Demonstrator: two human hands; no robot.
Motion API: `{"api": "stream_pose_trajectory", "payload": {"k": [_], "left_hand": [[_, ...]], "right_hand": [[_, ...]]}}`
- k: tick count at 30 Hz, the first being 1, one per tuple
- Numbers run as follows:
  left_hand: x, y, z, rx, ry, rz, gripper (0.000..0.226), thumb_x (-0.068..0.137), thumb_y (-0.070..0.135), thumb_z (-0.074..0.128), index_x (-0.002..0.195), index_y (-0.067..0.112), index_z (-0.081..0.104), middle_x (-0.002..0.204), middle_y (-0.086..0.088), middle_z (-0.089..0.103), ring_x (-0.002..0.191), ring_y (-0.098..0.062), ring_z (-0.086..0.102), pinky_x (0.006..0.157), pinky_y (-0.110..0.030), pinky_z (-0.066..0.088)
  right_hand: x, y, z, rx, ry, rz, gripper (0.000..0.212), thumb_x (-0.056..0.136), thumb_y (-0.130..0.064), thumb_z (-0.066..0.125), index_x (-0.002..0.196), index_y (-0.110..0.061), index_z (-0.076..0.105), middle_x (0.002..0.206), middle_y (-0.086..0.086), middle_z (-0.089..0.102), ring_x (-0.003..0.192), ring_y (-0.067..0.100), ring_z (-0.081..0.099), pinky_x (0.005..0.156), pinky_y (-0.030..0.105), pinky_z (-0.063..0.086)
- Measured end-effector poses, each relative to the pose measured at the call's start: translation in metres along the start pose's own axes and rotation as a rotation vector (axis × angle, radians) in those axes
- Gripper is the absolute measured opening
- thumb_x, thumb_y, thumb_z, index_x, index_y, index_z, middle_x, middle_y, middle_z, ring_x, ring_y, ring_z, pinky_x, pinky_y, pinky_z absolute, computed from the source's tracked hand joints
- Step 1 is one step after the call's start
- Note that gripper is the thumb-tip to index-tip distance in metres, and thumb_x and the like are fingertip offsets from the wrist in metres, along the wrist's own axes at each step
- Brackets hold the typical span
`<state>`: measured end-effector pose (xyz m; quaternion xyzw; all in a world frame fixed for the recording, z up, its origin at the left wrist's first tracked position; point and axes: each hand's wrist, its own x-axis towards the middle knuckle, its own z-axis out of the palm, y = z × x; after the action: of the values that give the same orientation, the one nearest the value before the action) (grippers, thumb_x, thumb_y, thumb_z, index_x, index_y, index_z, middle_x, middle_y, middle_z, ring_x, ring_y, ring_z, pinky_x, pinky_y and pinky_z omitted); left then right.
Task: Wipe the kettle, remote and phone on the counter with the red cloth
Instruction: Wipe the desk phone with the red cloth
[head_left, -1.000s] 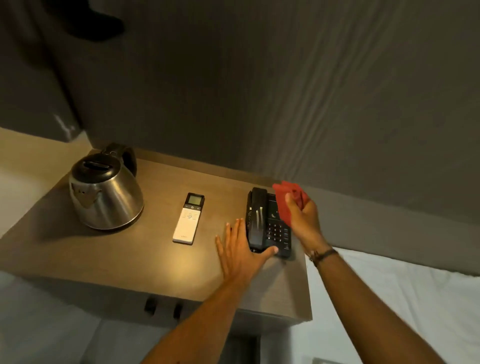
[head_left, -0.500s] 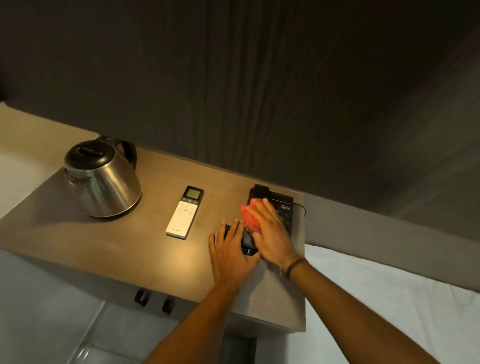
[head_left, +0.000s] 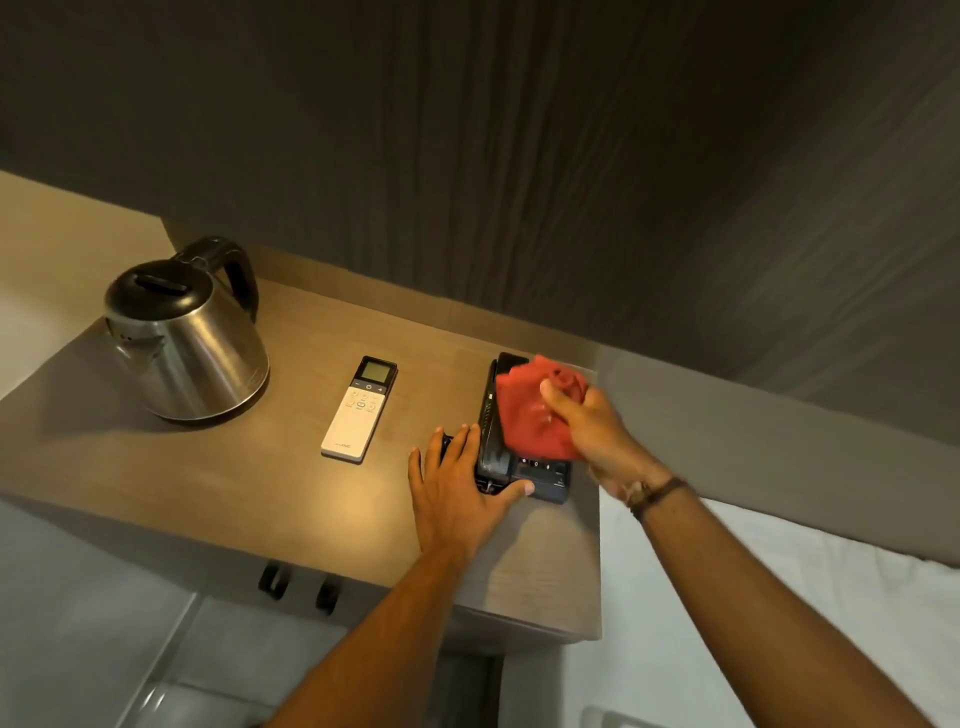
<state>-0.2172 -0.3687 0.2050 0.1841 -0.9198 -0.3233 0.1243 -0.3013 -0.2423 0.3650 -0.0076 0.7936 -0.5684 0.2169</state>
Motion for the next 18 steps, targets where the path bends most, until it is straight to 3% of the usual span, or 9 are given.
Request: {"api": "stream_pose_trajectory", "payload": {"k": [2,4,6,8,12,14,16,18], "left_hand": [[0.001,0.0,0.002,0.015,0.005,-0.002,0.115,0.072,0.103,0.041,0.16,0.029,0.039,0.168,0.004,0.042,0.161,-0.026,0.024,0.13,-0.058,0.014],[0.001,-0.001,0.004,0.025,-0.004,-0.004,0.115,0.073,0.103,0.04,0.161,0.03,0.036,0.169,0.004,0.04,0.162,-0.025,0.021,0.13,-0.057,0.012],[0.001,-0.001,0.005,0.028,-0.006,-0.01,0.114,0.073,0.102,0.041,0.161,0.029,0.037,0.168,0.003,0.042,0.161,-0.026,0.023,0.13,-0.058,0.013],[0.001,0.001,0.003,0.018,0.009,-0.007,0.11,0.074,0.099,0.045,0.159,0.028,0.041,0.165,0.003,0.046,0.16,-0.027,0.027,0.13,-0.058,0.016],[0.0,0.004,-0.002,0.018,-0.003,-0.015,0.085,0.082,0.077,0.046,0.154,0.031,0.044,0.161,0.003,0.051,0.159,-0.027,0.028,0.13,-0.058,0.017],[-0.001,0.004,-0.003,0.049,-0.049,0.001,0.08,0.09,0.068,0.046,0.16,0.032,0.034,0.168,0.003,0.042,0.162,-0.027,0.02,0.131,-0.058,0.014],[-0.001,0.002,-0.003,0.085,-0.108,0.009,0.085,0.094,0.065,0.054,0.165,0.032,0.023,0.174,0.005,0.029,0.164,-0.026,0.01,0.133,-0.056,0.006],[-0.001,-0.001,-0.002,0.069,-0.128,0.011,0.096,0.088,0.068,0.064,0.166,0.031,0.023,0.175,0.005,0.028,0.165,-0.026,0.009,0.133,-0.056,0.004]], "right_hand": [[0.031,-0.019,0.005,-0.133,0.1,0.022,0.048,0.093,-0.055,0.071,0.124,-0.018,0.074,0.134,0.016,0.074,0.124,0.035,0.07,0.113,0.053,0.055],[0.061,-0.025,0.018,-0.39,0.049,-0.013,0.048,0.106,-0.043,0.058,0.138,-0.008,0.069,0.142,0.021,0.069,0.133,0.039,0.064,0.118,0.054,0.049],[0.074,-0.015,0.035,-0.63,-0.009,-0.126,0.039,0.111,-0.027,0.051,0.144,-0.013,0.066,0.144,0.019,0.069,0.137,0.039,0.061,0.123,0.05,0.044],[0.066,0.007,0.047,-0.833,-0.025,-0.309,0.049,0.105,-0.012,0.055,0.153,-0.021,0.059,0.155,0.011,0.062,0.149,0.033,0.051,0.127,0.035,0.028],[0.015,0.064,0.048,-0.909,-0.069,-0.529,0.064,0.096,-0.011,0.055,0.159,-0.025,0.052,0.169,0.003,0.046,0.164,0.024,0.027,0.133,0.032,0.0],[-0.02,0.083,0.046,-0.785,-0.17,-0.47,0.062,0.102,-0.015,0.055,0.161,-0.032,0.048,0.169,-0.003,0.046,0.163,0.012,0.027,0.135,0.036,0.006],[-0.042,0.086,0.038,-0.578,-0.257,-0.32,0.049,0.11,-0.026,0.054,0.158,-0.031,0.052,0.163,-0.004,0.055,0.154,0.01,0.042,0.133,0.037,0.028],[-0.045,0.07,0.022,-0.383,-0.317,-0.17,0.042,0.111,-0.029,0.055,0.152,-0.026,0.06,0.15,-0.006,0.067,0.139,0.01,0.06,0.12,0.032,0.048]]}}
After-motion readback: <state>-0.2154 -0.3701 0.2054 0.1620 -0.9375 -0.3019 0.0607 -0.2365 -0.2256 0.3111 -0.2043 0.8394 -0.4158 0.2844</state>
